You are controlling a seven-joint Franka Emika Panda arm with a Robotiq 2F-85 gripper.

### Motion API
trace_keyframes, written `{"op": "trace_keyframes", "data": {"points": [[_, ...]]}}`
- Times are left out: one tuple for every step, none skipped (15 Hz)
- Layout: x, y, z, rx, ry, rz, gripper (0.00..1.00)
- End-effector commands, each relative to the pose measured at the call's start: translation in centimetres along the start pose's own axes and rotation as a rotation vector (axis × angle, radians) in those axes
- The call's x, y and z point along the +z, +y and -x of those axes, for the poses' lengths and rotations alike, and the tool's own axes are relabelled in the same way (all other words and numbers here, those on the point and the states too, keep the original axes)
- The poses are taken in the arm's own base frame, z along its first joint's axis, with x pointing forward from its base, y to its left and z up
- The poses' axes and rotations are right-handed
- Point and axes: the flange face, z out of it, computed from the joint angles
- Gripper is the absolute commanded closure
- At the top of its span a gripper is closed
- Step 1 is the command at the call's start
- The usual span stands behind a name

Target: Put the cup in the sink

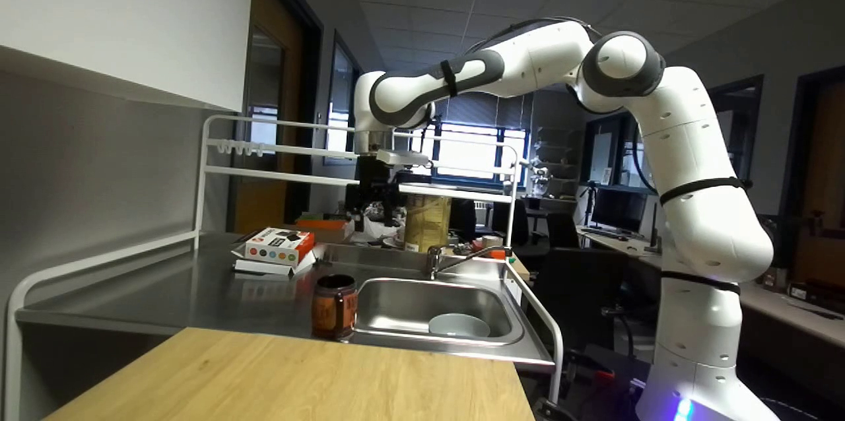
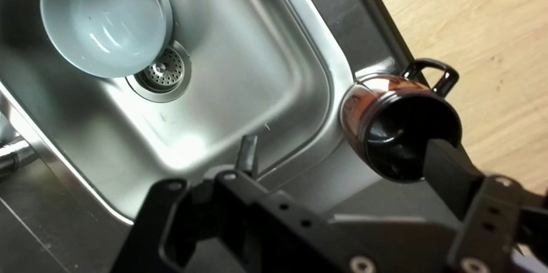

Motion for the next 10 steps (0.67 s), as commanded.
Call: {"op": "trace_keyframes", "data": {"points": [[1.1,-2.5,-4.5,0.059,-0.017,0.001,0.0],[1.9,-3.1,-5.3,0.066,-0.027,0.004,0.0],[2.6,-3.6,-6.1,0.073,-0.039,0.009,0.0],[3.1,-4.1,-6.7,0.077,-0.05,0.018,0.0],[3.9,-4.3,-7.2,0.08,-0.065,0.027,0.0],[4.5,-4.6,-7.5,0.083,-0.082,0.035,0.0],[5.2,-4.9,-7.7,0.087,-0.104,0.043,0.0],[6.0,-5.3,-7.8,0.087,-0.126,0.053,0.0],[6.6,-5.7,-7.8,0.086,-0.148,0.065,0.0],[7.3,-6.1,-7.7,0.08,-0.172,0.08,0.0]]}}
